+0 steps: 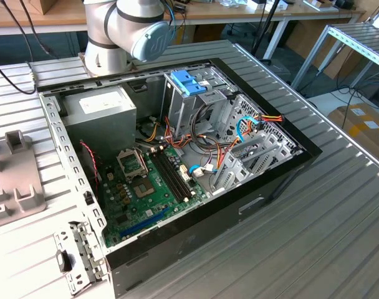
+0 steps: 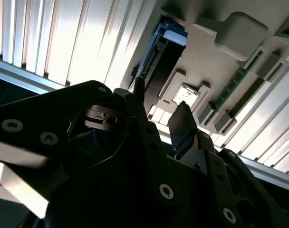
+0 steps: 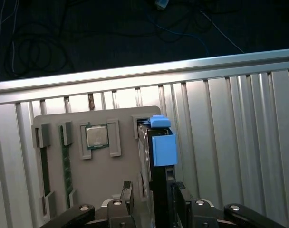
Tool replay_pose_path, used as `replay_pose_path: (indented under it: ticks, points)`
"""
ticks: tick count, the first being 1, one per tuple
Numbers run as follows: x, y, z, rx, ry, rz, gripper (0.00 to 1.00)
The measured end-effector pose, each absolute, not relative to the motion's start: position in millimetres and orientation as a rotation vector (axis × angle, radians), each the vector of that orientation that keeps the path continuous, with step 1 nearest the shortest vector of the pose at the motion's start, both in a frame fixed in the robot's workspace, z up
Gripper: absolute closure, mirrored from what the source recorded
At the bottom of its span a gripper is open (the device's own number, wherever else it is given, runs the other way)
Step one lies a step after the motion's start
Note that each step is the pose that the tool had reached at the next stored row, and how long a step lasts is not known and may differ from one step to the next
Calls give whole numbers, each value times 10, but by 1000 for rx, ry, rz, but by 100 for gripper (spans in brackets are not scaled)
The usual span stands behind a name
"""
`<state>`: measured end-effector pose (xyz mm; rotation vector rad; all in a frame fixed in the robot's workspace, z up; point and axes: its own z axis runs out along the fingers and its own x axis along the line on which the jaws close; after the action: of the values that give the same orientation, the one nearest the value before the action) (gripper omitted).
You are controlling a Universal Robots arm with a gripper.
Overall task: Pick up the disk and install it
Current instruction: 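Pick up the disk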
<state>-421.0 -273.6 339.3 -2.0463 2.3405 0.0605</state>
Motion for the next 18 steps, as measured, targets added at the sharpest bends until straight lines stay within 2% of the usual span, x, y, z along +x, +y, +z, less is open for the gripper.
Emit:
replay_pose_path:
  ticks: [18]
  points:
    - [-4247, -2623, 3316, -2035, 2327, 91, 52]
